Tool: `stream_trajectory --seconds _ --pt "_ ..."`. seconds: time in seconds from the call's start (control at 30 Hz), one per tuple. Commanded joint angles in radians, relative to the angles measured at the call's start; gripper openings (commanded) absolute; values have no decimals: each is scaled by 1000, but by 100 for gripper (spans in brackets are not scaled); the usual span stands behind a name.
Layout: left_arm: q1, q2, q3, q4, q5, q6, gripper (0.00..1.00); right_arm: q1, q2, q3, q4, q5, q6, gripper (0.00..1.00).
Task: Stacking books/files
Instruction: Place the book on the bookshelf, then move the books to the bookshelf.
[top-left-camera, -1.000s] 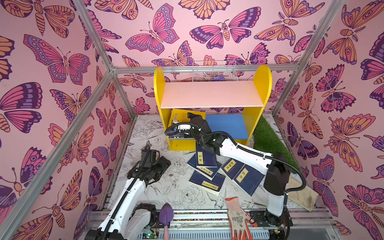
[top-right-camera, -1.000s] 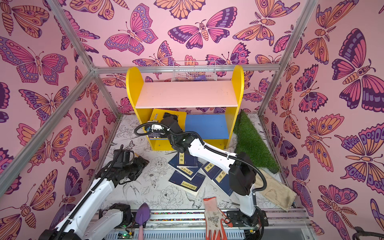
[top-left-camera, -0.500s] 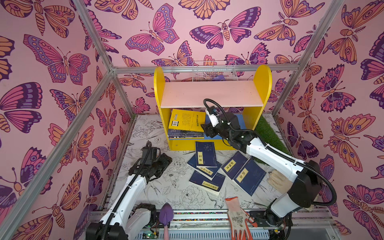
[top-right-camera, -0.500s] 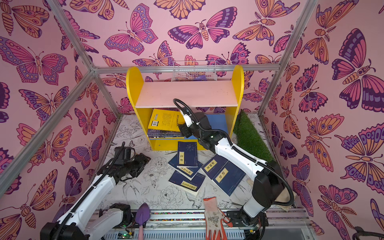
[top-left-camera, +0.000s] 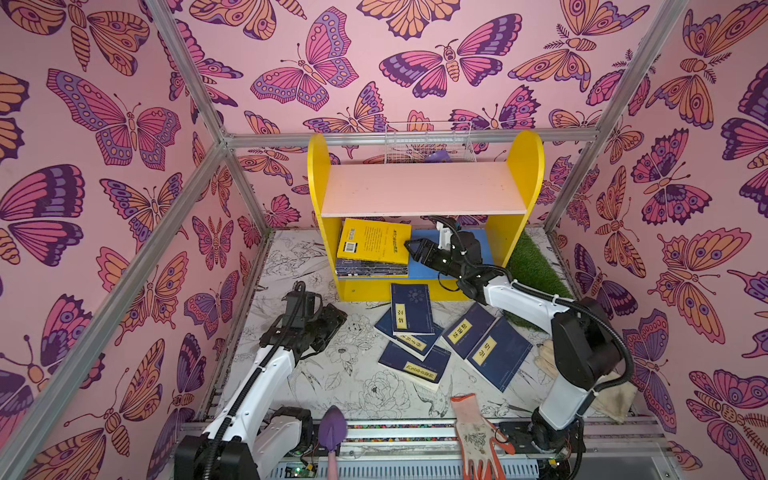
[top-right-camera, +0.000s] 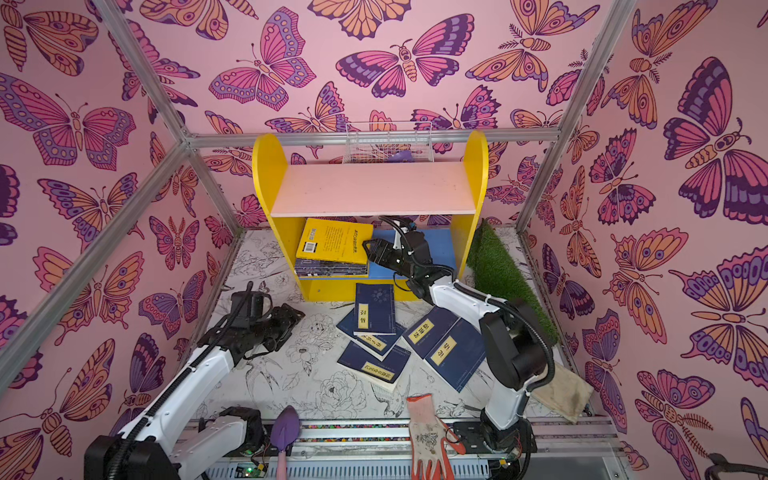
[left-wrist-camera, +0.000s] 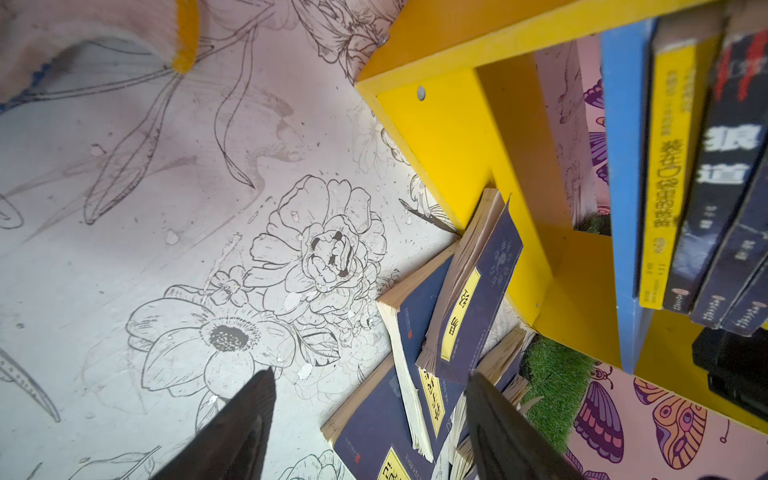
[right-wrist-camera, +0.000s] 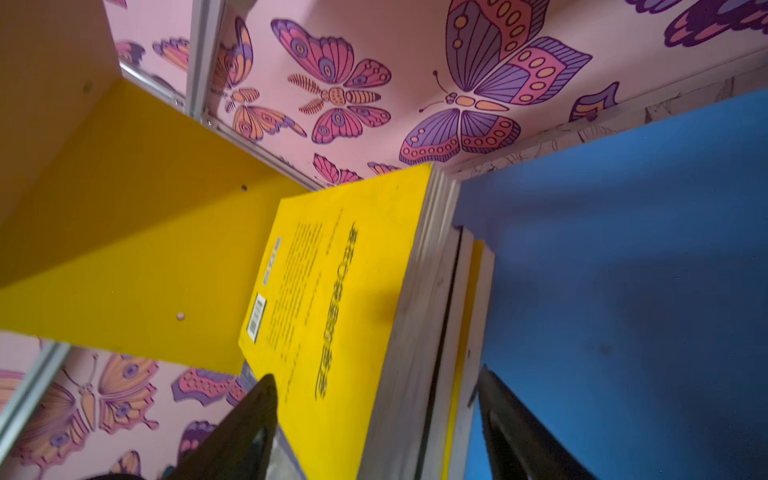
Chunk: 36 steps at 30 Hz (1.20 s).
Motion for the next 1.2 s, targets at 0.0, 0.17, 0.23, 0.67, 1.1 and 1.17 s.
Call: stream_trajectory --seconds 0.0,0.17,0.23,0.67,1.1,1.17 --pt "-5 -22 -28 2 12 -14 74 -24 68 122 37 -54 87 76" --pt "-6 -39 -33 1 6 -15 74 -40 153 258 -50 -75 40 76" --pt "-6 -38 -33 2 6 -15 75 -46 182 296 -77 -78 25 76" --pt "-6 -30 -34 2 0 -12 73 -60 267 399 -179 -84 -27 76" --pt "-5 8 -34 5 5 -16 73 -61 325 511 -187 -143 -47 76" --pt "-7 14 -33 7 8 -15 73 -60 318 509 -193 -141 -61 76"
